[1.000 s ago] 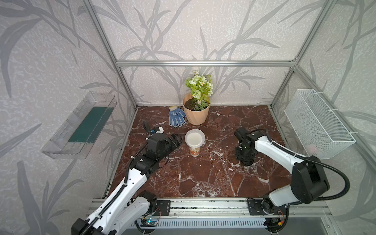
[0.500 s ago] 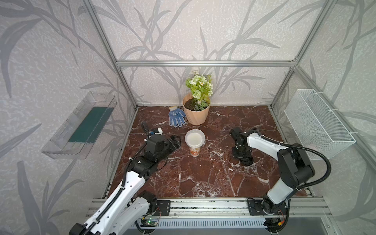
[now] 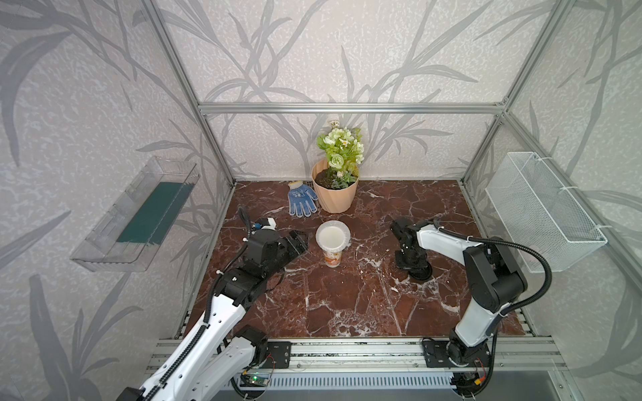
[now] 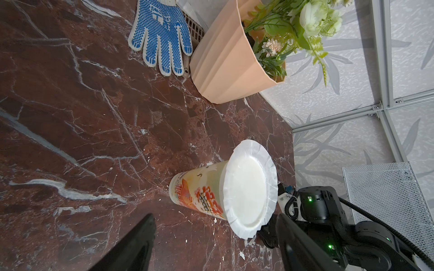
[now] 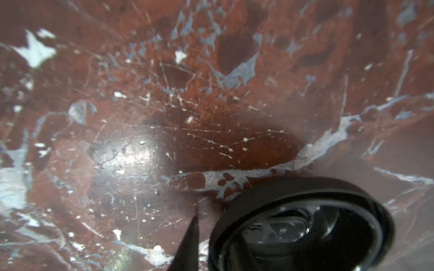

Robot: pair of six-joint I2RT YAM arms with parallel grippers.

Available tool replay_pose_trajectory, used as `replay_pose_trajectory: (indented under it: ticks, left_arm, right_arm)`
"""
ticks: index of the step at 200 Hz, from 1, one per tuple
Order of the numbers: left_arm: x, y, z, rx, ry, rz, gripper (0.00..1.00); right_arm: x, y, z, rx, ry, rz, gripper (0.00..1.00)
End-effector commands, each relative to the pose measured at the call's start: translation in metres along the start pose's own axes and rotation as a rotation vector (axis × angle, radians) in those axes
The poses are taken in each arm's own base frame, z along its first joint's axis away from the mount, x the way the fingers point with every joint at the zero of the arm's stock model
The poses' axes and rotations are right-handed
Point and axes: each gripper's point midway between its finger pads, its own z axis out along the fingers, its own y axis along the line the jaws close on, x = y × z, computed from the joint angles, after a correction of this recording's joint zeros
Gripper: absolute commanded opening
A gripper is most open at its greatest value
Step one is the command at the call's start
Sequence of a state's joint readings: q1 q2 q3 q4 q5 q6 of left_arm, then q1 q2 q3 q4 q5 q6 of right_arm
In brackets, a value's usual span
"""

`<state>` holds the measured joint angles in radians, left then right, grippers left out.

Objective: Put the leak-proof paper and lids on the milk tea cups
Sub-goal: Pick up the cup lid from the center of the board.

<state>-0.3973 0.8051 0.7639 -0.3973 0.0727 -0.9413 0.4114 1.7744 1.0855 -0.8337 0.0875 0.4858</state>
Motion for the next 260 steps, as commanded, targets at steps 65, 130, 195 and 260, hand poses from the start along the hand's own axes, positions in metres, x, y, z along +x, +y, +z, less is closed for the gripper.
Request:
replay_pose_trajectory:
  ticks: [65, 130, 195, 260]
  left_arm:
    - [-0.027, -0.031, -0.022, 0.074, -0.082, 0.125, 0.82]
    - [0.026, -0.159, -0.053, 0.560, 0.023, 0.798, 0.81]
    - [0.082, -0.199, -0.058, 0.832, -0.067, 1.102, 0.87]
    - [0.115, -0.216, -0.066, 1.004, -0.066, 1.157, 0.99]
  right_arm:
    - [-0.003, 0.008, -0.056, -0.130, -0.094, 0.005, 0.02]
    - [0.041, 0.086, -0.218, -0.887, -0.099, -0.050, 0.01]
    - [0.087, 0.105, -0.341, -1.390, -0.094, -0.190, 0.02]
    - [0.103, 0.118, -0.374, -1.515, -0.070, -0.263, 0.03]
